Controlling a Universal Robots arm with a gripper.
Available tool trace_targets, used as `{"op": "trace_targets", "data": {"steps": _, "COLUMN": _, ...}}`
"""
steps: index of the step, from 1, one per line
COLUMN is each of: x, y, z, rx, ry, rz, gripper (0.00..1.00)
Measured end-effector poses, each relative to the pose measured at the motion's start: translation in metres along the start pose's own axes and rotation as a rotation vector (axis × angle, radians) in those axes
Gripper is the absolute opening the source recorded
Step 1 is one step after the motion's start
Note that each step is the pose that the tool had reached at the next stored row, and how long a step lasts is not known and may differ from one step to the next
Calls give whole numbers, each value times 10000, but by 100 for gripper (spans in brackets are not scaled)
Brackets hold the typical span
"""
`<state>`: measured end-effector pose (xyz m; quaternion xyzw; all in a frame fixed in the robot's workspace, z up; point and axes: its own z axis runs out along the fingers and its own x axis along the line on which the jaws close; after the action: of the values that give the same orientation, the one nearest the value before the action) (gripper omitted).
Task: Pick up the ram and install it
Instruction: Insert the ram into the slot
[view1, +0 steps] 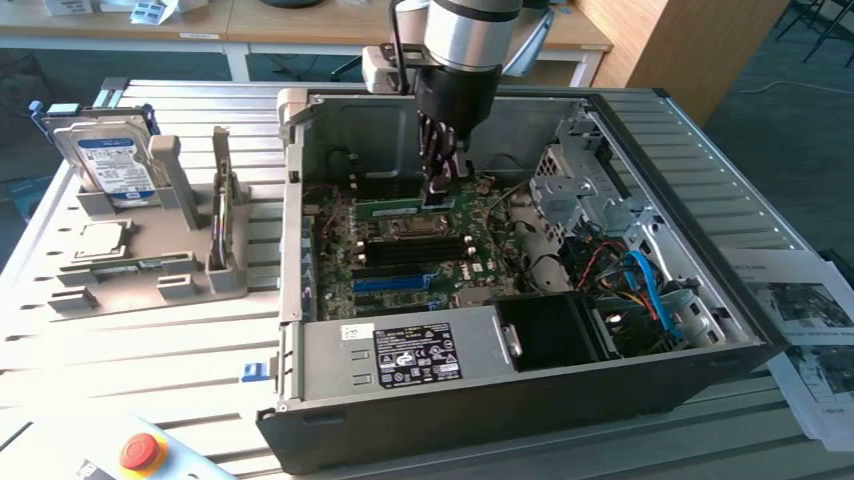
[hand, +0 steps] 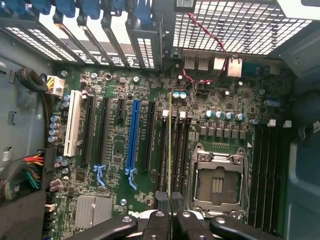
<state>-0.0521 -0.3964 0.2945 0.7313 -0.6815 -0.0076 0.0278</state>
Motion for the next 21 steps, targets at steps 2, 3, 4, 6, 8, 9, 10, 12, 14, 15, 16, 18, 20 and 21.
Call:
{"op": "trace_targets", "data": {"steps": 2, "x": 0, "y": 0, "z": 0, "rx": -1, "ry": 1, "rz": 11, "gripper": 12}}
{"op": "trace_targets", "data": {"steps": 3, "x": 0, "y": 0, "z": 2, "rx": -2, "ry": -3, "rz": 69, "gripper": 12}}
{"op": "trace_targets", "data": {"steps": 4, "x": 0, "y": 0, "z": 5, "rx": -4, "ry": -8, "rz": 159, "gripper": 12}}
{"op": "trace_targets", "data": {"steps": 6, "x": 0, "y": 0, "z": 10, "rx": -10, "ry": -21, "rz": 391, "gripper": 12}}
{"op": "trace_targets", "data": {"steps": 8, "x": 0, "y": -1, "z": 11, "rx": -14, "ry": -25, "rz": 506, "gripper": 12}}
{"op": "trace_targets", "data": {"steps": 9, "x": -1, "y": -1, "z": 11, "rx": -14, "ry": -26, "rz": 510, "gripper": 12}}
{"op": "trace_targets", "data": {"steps": 10, "x": 0, "y": 0, "z": 11, "rx": -14, "ry": -26, "rz": 514, "gripper": 12}}
{"op": "trace_targets", "data": {"steps": 12, "x": 4, "y": -15, "z": 12, "rx": -13, "ry": -29, "rz": 512, "gripper": 12}}
{"op": "trace_targets", "data": {"steps": 14, "x": 15, "y": -50, "z": 10, "rx": -14, "ry": -28, "rz": 514, "gripper": 12}}
{"op": "trace_targets", "data": {"steps": 15, "x": 20, "y": -67, "z": 11, "rx": -14, "ry": -28, "rz": 514, "gripper": 12}}
{"op": "trace_targets", "data": {"steps": 16, "x": 25, "y": -80, "z": 12, "rx": -13, "ry": -29, "rz": 515, "gripper": 12}}
{"op": "trace_targets", "data": {"steps": 18, "x": 32, "y": -104, "z": 12, "rx": -15, "ry": -27, "rz": 514, "gripper": 12}}
{"op": "trace_targets", "data": {"steps": 20, "x": 38, "y": -129, "z": 13, "rx": -15, "ry": -26, "rz": 514, "gripper": 12}}
{"op": "trace_targets", "data": {"steps": 21, "x": 41, "y": -142, "z": 13, "rx": -16, "ry": -25, "rz": 514, "gripper": 12}}
